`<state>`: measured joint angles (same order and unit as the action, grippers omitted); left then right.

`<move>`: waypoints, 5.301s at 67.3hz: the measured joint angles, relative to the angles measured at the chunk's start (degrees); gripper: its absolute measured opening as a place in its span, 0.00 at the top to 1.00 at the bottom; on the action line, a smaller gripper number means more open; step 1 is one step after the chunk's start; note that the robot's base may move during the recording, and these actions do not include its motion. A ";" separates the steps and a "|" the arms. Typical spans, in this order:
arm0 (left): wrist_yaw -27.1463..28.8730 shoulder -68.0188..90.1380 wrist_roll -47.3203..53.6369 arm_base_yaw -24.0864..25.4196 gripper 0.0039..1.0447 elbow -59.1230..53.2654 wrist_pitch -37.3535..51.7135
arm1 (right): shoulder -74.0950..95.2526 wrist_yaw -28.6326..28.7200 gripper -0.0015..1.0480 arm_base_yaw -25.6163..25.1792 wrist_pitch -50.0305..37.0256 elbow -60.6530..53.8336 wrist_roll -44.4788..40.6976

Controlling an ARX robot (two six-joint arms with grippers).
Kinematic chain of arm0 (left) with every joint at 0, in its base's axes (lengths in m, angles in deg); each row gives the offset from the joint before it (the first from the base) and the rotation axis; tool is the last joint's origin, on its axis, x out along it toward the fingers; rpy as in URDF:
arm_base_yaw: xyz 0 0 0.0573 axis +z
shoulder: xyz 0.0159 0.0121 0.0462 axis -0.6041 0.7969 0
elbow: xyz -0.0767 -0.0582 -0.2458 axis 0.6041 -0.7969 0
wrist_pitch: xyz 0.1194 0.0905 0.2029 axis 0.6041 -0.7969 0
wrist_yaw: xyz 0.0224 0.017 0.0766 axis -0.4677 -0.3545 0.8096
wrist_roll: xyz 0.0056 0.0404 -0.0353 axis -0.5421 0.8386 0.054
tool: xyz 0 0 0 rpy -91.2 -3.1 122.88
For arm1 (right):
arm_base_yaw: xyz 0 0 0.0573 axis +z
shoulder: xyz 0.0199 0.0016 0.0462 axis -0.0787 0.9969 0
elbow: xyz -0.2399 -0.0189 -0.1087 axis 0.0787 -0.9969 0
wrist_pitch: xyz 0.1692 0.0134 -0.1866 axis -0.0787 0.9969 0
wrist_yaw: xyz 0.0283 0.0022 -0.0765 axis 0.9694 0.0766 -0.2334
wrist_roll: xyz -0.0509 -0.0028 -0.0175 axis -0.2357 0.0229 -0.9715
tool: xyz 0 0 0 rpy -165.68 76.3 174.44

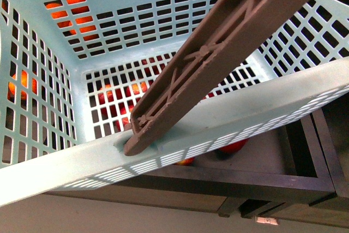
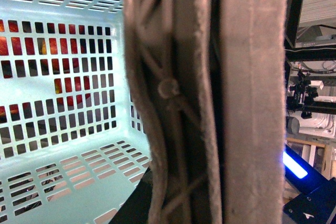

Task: Pick mango and avocado into basket

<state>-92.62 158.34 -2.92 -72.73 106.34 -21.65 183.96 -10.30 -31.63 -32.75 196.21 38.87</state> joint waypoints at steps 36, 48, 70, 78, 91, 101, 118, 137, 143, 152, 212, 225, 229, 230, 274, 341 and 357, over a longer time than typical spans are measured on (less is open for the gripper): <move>-0.04 0.00 -0.02 0.00 0.87 0.00 0.00 | 4.68 -1.29 0.08 0.28 1.01 6.62 -3.80; -0.02 0.00 0.00 0.00 0.87 0.00 0.00 | 7.10 -1.09 0.08 0.68 1.44 8.83 -4.94; 0.00 0.00 0.00 0.00 0.87 0.00 0.00 | 7.26 -0.98 0.36 1.18 0.85 8.76 -6.05; -0.07 0.00 -0.02 0.00 0.87 0.00 0.00 | 6.25 -0.59 0.37 1.18 -1.46 6.25 -7.06; 0.00 0.00 0.00 0.00 0.87 0.00 0.00 | 2.19 -0.52 0.38 1.25 -7.39 -1.90 -11.08; -0.02 0.00 0.00 0.00 0.87 0.00 0.00 | -5.01 0.66 0.38 1.22 -15.67 -12.52 -18.60; -0.02 0.00 0.00 0.00 0.87 0.00 0.00 | -24.28 5.66 0.38 1.18 -27.78 -33.57 -29.33; 0.00 0.00 0.00 0.00 0.87 0.00 0.00 | -50.27 13.62 0.38 1.66 -29.77 -57.11 -36.63; 0.00 0.00 0.00 0.00 0.87 0.00 0.00 | -58.62 15.41 0.38 2.80 -28.09 -61.72 -37.55; -0.09 0.00 0.00 0.00 0.87 0.00 0.00 | -75.14 17.40 0.38 7.41 -23.98 -66.99 -38.53; 0.13 0.00 0.00 0.00 0.87 0.00 0.00 | -90.73 7.43 0.38 45.99 -19.71 -66.82 -31.47; -0.17 0.00 -0.02 0.00 0.87 0.00 0.00 | -91.36 6.88 0.38 49.62 -19.50 -68.98 -31.54; -0.02 0.00 0.00 0.00 0.87 0.00 0.00 | -91.56 6.27 0.38 50.82 -19.28 -69.94 -31.52; -0.02 0.00 0.00 0.00 0.87 0.00 0.00 | -91.56 6.19 0.38 51.08 -19.26 -70.14 -31.52; 0.33 0.28 0.09 0.02 0.87 0.00 -0.22 | -98.75 -2.82 0.08 44.04 -12.76 -70.86 -31.19; -0.04 0.28 -0.07 0.04 0.87 0.02 -0.24 | -127.84 7.78 0.89 27.32 -35.63 -105.46 -62.69; -0.07 0.28 -0.04 0.04 0.87 0.02 -0.24 | -128.21 7.78 0.49 27.32 -35.60 -105.48 -62.69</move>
<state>-92.68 158.63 -2.97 -72.69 106.36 -21.89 55.75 -2.52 -4.31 -68.36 90.73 -23.82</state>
